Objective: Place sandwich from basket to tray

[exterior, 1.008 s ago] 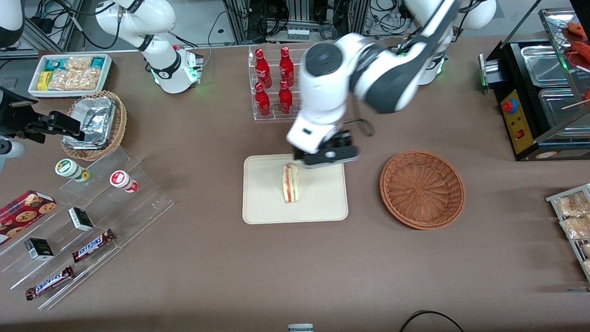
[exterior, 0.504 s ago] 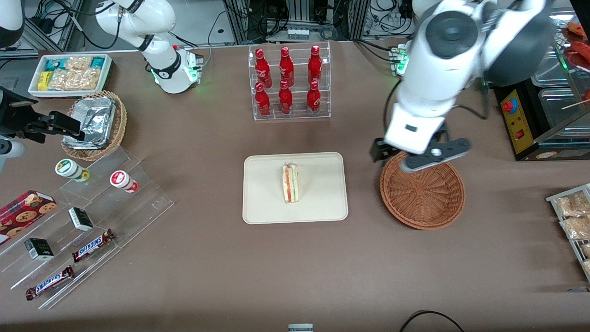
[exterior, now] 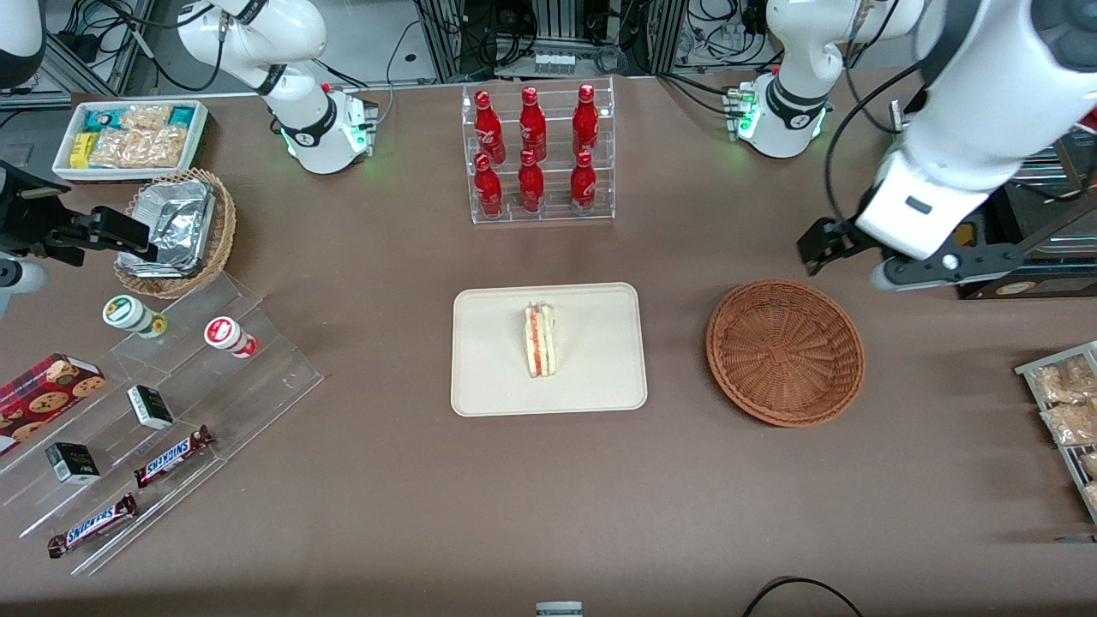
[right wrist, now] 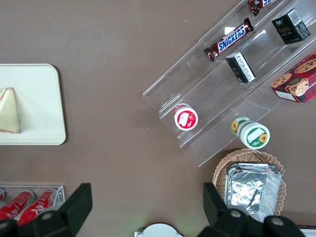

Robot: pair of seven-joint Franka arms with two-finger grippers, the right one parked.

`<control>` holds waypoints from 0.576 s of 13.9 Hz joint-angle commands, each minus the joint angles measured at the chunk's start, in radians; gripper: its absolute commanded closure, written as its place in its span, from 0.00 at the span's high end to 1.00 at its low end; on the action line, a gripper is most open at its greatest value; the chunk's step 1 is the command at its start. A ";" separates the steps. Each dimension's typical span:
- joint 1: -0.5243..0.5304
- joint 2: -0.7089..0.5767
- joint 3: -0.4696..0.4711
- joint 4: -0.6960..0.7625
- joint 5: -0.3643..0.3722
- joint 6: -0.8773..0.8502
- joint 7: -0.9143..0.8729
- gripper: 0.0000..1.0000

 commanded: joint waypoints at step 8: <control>-0.039 -0.108 0.236 -0.071 -0.040 -0.070 0.286 1.00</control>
